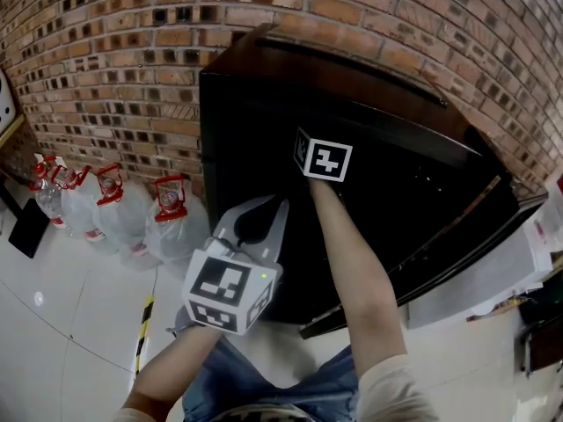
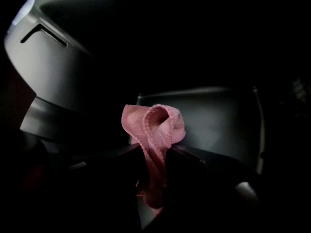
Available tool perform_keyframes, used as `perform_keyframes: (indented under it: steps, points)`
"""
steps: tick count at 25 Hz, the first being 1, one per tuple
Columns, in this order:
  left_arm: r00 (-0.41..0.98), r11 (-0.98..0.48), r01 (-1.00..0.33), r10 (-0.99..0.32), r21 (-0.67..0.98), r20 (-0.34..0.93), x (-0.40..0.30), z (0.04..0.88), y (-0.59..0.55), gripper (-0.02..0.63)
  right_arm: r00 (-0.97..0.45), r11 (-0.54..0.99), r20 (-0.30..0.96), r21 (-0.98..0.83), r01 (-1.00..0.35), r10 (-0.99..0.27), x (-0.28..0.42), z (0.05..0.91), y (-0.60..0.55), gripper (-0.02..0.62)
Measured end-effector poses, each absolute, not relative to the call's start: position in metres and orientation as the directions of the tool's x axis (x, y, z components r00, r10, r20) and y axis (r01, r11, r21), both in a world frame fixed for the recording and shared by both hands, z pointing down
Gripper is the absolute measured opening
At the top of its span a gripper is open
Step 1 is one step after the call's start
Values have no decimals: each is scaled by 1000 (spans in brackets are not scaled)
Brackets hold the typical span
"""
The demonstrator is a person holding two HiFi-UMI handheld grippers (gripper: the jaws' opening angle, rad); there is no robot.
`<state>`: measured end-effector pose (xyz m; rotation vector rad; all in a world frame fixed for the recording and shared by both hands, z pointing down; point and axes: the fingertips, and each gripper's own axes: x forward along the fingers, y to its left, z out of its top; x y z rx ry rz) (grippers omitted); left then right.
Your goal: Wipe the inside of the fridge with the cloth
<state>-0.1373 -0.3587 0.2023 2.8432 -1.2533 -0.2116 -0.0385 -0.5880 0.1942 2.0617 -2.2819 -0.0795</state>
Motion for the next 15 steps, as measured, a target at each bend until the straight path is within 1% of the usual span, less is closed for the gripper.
perform_keyframes:
  steps: [4,8,11,15]
  points:
    - [677,-685,-724,-728,84,-108,-128,205,-359,-5,-59,60,13,93,-994,-998,-5,195,-581,104]
    - [688,-696,-713,-718,82,-106,-120,207,-358,-5,22,-18,34,119,-993,-999,33,204,-576,104]
    - [694,-700,-708,-714,87,-98,-116,210,-358,-5,80,-76,43,90,-993,-996,58,208,-570,104]
    - [699,-706,-703,-708,88,-95,-109,211,-359,-5,123,-121,41,56,-991,-992,80,209,-563,104]
